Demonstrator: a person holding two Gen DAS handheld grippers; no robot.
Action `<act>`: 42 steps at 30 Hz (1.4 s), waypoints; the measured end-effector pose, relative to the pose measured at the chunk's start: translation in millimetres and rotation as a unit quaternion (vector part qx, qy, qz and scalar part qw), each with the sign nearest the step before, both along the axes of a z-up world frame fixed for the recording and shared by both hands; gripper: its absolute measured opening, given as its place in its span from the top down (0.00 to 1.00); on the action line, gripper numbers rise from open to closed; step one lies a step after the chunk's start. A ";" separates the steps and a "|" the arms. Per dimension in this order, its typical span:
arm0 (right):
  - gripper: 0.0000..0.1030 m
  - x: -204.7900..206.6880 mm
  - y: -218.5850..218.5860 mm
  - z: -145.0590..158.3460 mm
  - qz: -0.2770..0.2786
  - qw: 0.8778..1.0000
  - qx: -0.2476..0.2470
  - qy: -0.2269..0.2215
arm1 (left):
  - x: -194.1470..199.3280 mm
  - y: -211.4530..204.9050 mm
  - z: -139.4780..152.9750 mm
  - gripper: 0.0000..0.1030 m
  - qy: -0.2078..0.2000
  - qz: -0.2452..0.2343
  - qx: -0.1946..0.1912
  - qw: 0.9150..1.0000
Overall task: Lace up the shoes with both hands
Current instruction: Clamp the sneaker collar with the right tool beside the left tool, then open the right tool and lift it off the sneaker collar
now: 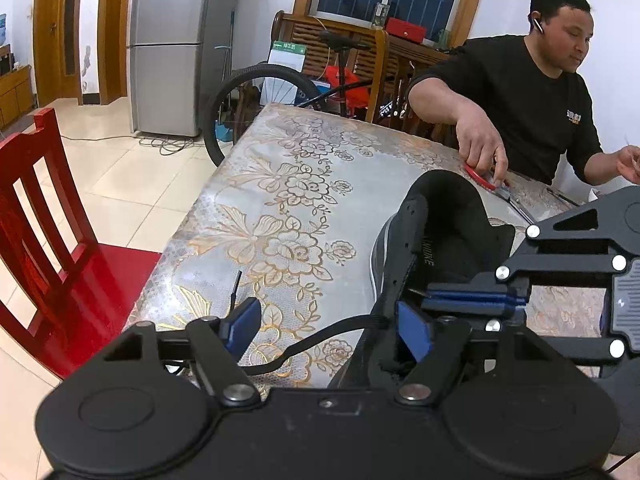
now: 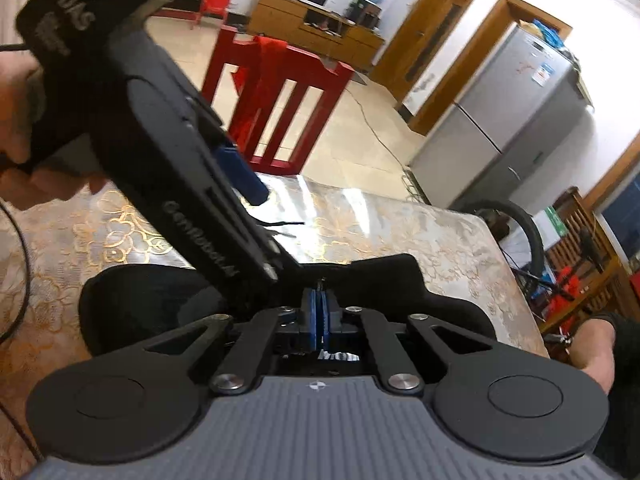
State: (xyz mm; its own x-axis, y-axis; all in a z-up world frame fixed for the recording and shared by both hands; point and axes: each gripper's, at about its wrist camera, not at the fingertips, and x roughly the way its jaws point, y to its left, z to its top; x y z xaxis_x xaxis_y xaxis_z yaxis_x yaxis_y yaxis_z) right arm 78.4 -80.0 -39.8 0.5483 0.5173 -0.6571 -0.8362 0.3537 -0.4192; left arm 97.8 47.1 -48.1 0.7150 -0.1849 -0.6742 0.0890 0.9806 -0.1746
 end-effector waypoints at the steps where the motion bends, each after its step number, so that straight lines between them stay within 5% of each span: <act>1: 0.97 -0.4 0.3 -0.1 0.000 1.000 0.001 -0.002 | 0.4 0.2 1.2 0.30 0.000 -0.002 0.002 1.000; 15: 0.96 8.5 10.2 -4.6 0.020 1.000 -0.013 -0.020 | -0.2 -2.6 0.1 0.30 0.003 -0.012 -0.006 1.000; 17: 0.70 9.4 8.0 -2.0 0.013 0.999 -0.025 -0.018 | -3.9 -3.8 -0.8 0.30 0.003 -0.020 -0.002 1.000; 20: 0.61 7.3 -0.1 8.5 0.004 0.999 -0.032 -0.022 | -10.7 -7.9 -1.7 0.30 -0.004 -0.028 0.014 1.000; 28: 0.62 30.0 15.1 47.9 0.016 0.998 -0.027 0.060 | -21.1 3.0 -3.2 0.31 -0.003 -0.023 -0.007 1.000; 36: 0.98 45.6 53.4 22.5 0.104 0.977 -0.172 0.068 | -25.7 5.8 -3.3 0.31 -0.014 -0.019 -0.015 1.000; 39: 0.99 59.5 56.3 55.7 0.045 0.990 -0.057 0.125 | -28.2 9.6 0.5 0.31 -0.025 -0.020 -0.015 0.999; 42: 1.00 76.3 40.6 93.4 -0.030 0.979 0.092 0.179 | -24.6 16.6 2.8 0.31 -0.034 -0.023 -0.038 0.998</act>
